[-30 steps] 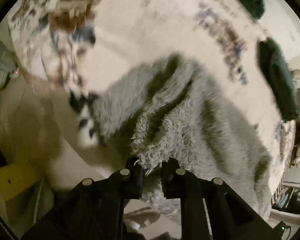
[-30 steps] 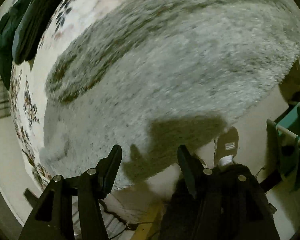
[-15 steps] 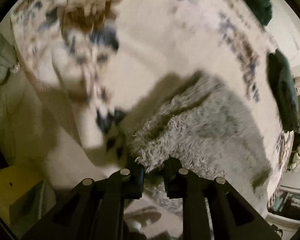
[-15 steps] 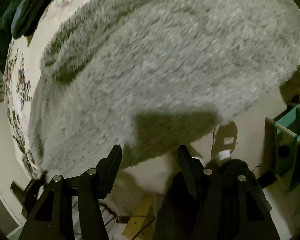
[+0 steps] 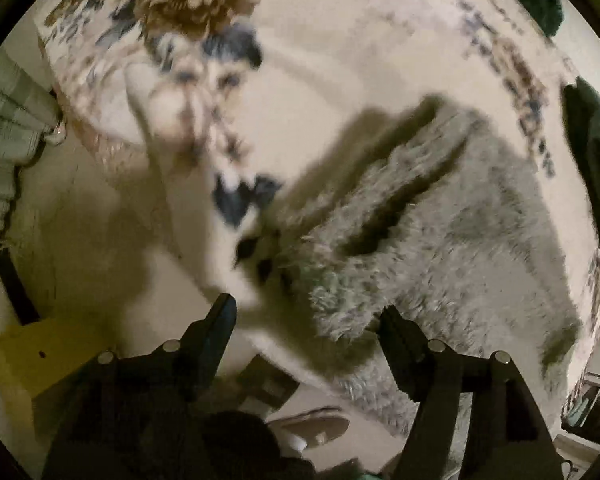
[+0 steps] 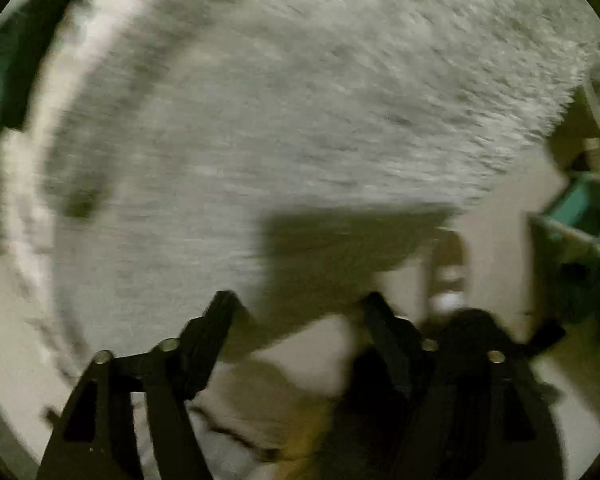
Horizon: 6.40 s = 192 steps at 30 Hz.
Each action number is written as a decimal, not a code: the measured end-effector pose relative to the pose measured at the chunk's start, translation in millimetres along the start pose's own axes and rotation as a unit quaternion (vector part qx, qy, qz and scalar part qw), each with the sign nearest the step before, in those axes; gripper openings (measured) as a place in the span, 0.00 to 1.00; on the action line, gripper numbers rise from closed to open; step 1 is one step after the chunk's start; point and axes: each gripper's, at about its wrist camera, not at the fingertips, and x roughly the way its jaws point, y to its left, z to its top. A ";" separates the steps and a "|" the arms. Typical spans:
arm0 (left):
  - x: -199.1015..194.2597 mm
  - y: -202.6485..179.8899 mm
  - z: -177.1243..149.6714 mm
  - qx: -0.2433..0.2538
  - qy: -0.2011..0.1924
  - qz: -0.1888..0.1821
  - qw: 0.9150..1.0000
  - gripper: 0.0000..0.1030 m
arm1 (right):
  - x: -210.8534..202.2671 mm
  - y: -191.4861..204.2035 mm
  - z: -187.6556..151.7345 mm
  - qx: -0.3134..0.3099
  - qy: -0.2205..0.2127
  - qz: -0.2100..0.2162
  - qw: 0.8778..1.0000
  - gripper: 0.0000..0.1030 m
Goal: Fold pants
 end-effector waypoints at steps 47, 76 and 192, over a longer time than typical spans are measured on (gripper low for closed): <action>3.5 -314.3 -184.3 0.404 0.047 -0.027 0.913 0.66 | -177.6 -252.4 130.6 0.153 -0.239 0.162 0.945 0.81; 124.7 -437.8 -256.6 0.404 0.074 0.060 0.910 1.00 | -91.8 -422.6 254.1 0.240 -0.249 0.394 0.851 0.85; -21.2 -199.9 -146.4 0.209 0.091 -0.192 0.954 0.38 | -91.5 229.0 74.5 -0.531 -0.064 -0.025 0.844 0.89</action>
